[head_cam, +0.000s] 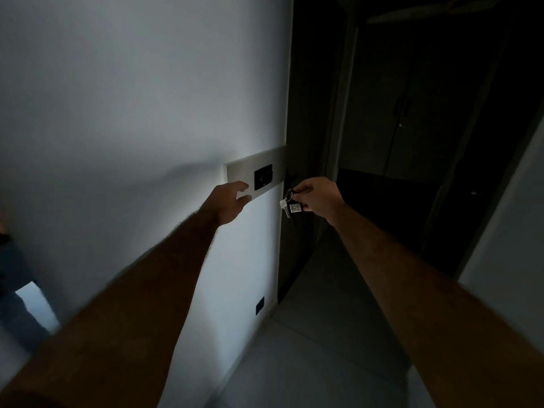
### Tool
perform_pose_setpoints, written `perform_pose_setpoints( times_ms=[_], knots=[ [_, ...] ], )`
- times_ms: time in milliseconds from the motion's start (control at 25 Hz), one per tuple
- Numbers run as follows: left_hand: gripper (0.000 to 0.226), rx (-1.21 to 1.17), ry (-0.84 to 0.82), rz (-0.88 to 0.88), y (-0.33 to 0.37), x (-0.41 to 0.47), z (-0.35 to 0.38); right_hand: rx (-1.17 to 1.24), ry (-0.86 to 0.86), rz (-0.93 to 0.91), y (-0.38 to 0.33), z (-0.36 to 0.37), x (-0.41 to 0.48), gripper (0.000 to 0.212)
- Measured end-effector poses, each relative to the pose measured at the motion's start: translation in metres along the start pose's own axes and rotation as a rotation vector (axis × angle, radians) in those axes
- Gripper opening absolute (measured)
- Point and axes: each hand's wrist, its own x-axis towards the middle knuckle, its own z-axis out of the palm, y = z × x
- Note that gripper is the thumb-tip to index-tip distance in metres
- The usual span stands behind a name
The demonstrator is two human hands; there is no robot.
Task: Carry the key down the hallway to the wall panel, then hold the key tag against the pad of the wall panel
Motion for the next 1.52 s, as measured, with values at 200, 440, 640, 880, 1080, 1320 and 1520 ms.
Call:
perform_pose_setpoints(
  times_ms=[200,440,640,880,1080,1320,1520],
  knots=[
    [0.047,0.028,0.004,0.017,0.028,0.05,0.03,0.005,-0.012,-0.012,0.03,-0.029,0.055,0.017],
    [0.043,0.049,0.004,0.017,0.02,0.107,0.054,-0.228,-0.09,-0.181,0.053,-0.027,0.117,0.034],
    [0.045,0.032,0.006,0.029,-0.007,0.167,0.072,-0.381,-0.072,-0.296,0.055,-0.011,0.167,0.021],
    [0.05,0.183,-0.02,0.114,-0.049,0.24,0.075,-0.352,-0.067,-0.238,0.056,0.007,0.246,0.02],
    [0.049,0.293,0.047,0.205,-0.075,0.278,0.073,-0.338,-0.022,-0.199,0.061,0.028,0.299,0.015],
    [0.054,0.479,0.183,0.289,-0.104,0.307,0.082,-0.305,-0.041,-0.22,0.073,0.047,0.365,0.011],
    [0.053,0.691,0.289,0.324,-0.116,0.343,0.084,-0.289,-0.082,-0.357,0.076,0.051,0.427,0.019]
  ],
)
